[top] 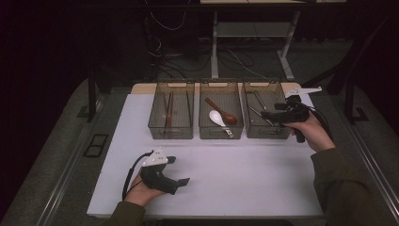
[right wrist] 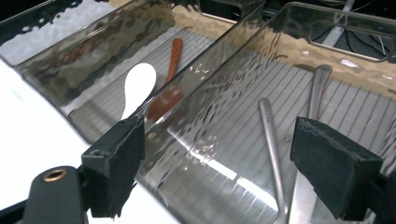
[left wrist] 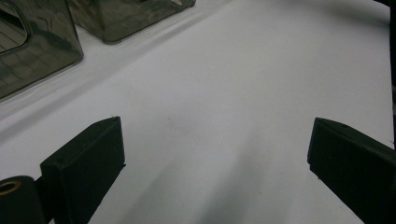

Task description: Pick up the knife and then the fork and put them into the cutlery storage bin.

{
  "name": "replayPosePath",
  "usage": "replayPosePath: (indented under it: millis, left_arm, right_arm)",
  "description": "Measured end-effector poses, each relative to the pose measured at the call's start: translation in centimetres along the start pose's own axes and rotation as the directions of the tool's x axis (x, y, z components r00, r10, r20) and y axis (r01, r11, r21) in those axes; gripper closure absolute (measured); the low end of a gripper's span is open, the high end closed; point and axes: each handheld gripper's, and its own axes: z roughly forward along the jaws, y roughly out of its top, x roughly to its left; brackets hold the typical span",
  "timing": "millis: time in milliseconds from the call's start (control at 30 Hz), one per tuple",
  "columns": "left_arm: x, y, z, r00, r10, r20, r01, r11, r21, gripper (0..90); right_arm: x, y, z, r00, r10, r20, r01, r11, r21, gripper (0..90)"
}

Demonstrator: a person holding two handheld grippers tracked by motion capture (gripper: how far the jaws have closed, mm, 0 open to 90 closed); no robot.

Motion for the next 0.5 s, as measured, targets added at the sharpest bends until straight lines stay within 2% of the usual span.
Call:
replayPosePath:
  millis: [267,500]
  left_arm:
    - [-0.1,0.1,0.1,0.9999,0.008,0.007,-0.008,1.0,0.003,2.9]
    - [-0.1,0.1,0.1,0.9999,0.009,0.008,-0.009,1.0,0.001,2.9]
  right_arm:
    - [1.8,-2.3,-1.5,0.999,-0.019,-0.039,0.018,0.999,-0.031,16.7]
    - [3.2,-4.0,-2.4,0.9953,-0.059,-0.077,0.058,0.998,-0.018,16.7]
